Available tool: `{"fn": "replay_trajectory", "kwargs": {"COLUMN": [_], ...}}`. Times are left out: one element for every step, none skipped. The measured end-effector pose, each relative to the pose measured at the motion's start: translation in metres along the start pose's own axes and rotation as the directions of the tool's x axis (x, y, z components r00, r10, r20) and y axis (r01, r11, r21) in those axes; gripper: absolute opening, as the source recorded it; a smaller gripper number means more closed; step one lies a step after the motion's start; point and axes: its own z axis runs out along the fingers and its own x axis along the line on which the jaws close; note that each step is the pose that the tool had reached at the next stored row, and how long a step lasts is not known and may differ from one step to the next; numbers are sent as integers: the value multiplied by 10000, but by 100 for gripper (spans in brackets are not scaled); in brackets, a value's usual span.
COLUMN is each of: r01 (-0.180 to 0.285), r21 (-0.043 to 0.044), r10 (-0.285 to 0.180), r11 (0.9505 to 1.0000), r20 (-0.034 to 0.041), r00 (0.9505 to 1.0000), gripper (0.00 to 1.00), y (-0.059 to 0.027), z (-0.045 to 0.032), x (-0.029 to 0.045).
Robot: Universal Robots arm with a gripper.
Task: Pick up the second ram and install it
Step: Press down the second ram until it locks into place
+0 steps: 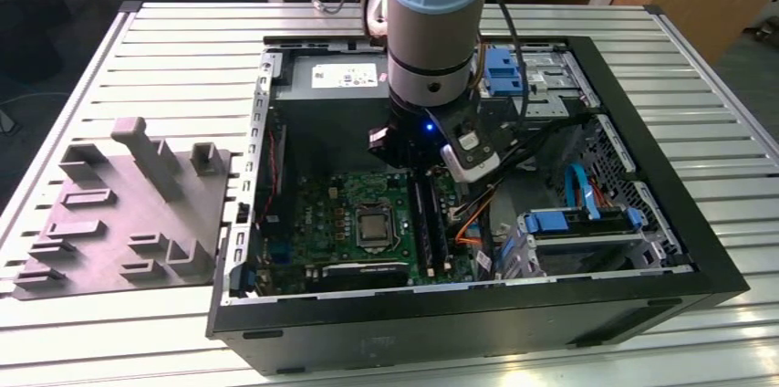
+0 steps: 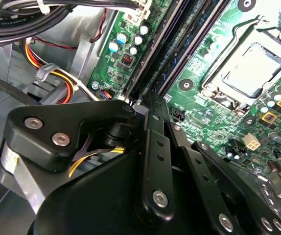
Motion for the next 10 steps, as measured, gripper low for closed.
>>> {"fn": "replay_trajectory", "kwargs": {"r01": [-1, -1, 0, 0, 0, 0, 0, 0, 0, 0], "r21": [-18, -11, 3, 2, 1, 4, 5, 3, 1, 0], "r10": [1, 1, 0, 0, 0, 0, 0, 0, 0, 0], "r11": [10000, 10000, 10000, 10000, 10000, 10000, 10000, 10000, 10000, 10000], "r20": [5, 2, -2, -2, -1, -3, -3, -3, -2, -1], "r00": [10000, 10000, 10000, 10000, 10000, 10000, 10000, 10000, 10000, 10000], "gripper": [10, 10, 10, 10, 10, 10, 10, 10, 10, 10], "y": [4, 6, 7, 9, 12, 14, 15, 16, 16, 16], "z": [-18, -47, -80, -110, -139, -166, -184, -188, -188, -188], "x": [-2, -3, -5, -7, -9, -10, -12, -12, -12, -12]}}
